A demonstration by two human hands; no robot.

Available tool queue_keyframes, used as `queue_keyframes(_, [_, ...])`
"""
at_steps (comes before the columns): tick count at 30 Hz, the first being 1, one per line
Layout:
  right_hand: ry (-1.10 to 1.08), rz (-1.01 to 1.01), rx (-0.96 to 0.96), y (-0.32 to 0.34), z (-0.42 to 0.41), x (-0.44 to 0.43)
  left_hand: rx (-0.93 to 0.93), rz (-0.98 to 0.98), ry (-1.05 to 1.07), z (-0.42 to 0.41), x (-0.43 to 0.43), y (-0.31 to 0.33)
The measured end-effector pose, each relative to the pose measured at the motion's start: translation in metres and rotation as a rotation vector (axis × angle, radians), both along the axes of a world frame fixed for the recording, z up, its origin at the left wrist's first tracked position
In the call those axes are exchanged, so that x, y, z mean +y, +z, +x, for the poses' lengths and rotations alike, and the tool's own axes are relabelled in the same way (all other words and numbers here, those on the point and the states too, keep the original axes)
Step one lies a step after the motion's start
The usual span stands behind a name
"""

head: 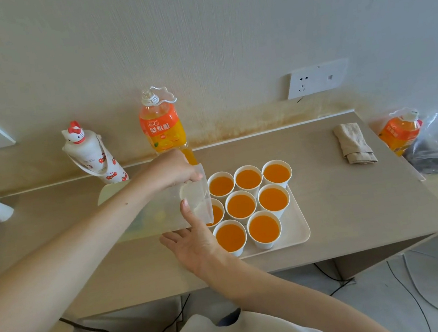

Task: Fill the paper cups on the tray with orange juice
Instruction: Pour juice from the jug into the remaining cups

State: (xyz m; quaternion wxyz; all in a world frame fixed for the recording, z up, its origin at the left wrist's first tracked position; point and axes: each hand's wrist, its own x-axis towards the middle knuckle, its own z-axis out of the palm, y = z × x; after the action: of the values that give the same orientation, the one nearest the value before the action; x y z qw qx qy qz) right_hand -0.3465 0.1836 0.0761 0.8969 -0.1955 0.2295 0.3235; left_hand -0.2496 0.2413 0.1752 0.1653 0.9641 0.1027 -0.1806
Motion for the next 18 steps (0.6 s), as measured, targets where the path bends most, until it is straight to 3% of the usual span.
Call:
queue_keyframes(10, [-0.023,0.015,0.047,0.009,0.003,-0.005,-0.009,0.039,-0.010,0.005,-0.013,0.004])
queue_keyframes(18, [0.010,-0.070,-0.033,0.001,0.005,-0.005,-0.007,-0.086,0.030,0.000,0.001,0.002])
